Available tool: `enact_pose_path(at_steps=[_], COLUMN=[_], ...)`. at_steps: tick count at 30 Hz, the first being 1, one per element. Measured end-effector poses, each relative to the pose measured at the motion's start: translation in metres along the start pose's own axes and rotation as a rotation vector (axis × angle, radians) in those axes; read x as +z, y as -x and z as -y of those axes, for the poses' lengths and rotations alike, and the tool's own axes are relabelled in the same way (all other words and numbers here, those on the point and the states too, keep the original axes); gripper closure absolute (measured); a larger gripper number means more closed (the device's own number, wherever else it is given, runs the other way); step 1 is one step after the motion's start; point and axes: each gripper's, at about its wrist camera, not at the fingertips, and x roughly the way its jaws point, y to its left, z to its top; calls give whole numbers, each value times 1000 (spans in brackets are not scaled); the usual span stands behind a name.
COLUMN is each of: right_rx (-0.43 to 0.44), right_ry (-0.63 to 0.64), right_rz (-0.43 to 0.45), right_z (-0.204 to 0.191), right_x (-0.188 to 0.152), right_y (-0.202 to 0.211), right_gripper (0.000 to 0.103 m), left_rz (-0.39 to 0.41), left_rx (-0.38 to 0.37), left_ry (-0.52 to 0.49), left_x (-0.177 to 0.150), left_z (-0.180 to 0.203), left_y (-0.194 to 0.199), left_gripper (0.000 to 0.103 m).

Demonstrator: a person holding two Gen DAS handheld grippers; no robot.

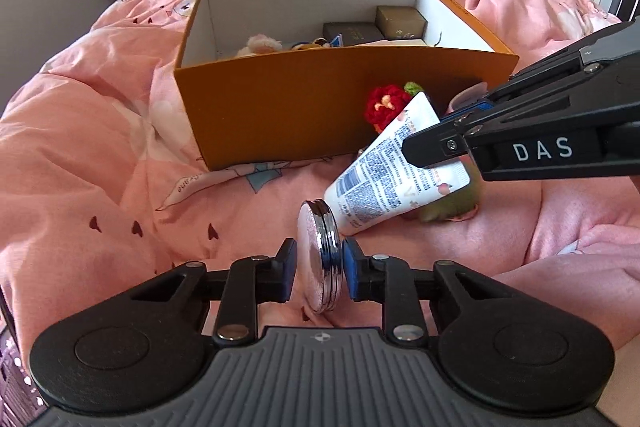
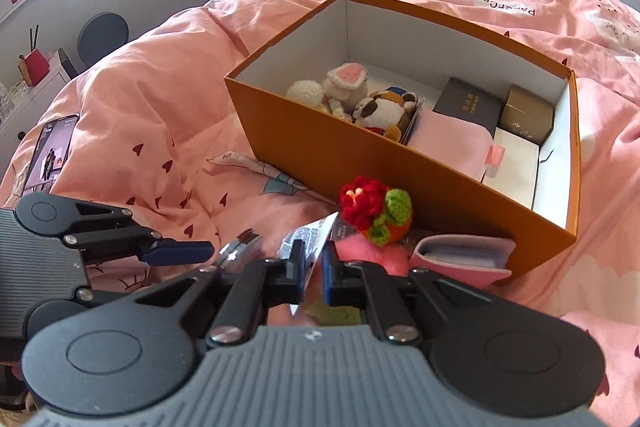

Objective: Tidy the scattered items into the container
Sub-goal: 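Grasp the round pink compact with left gripper while right grasps the white tube's end, then lift the compact with left gripper while right lifts the white tube toward the box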

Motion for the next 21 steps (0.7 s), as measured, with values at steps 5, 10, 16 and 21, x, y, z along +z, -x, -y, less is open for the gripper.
enact_pose_path(at_steps=[5, 10, 16, 21], right_rx=[-11, -6, -15, -9], right_ry=[14, 10, 11, 18], right_rz=[8, 8, 15, 29], right_z=[-5, -6, -8, -10], right_x=[4, 6, 8, 8], right_y=[-6, -11, -17, -12], right_gripper=[93, 91, 91, 96], left_rz=[-5, 7, 21, 35], left_rx=[-2, -60, -82, -122], left_ry=[62, 124, 164, 207], left_x=[-4, -8, -9, -8], left_z=[-20, -36, -41, -46], left_y=[-4, -4, -6, -4], left_gripper=[81, 82, 83, 86])
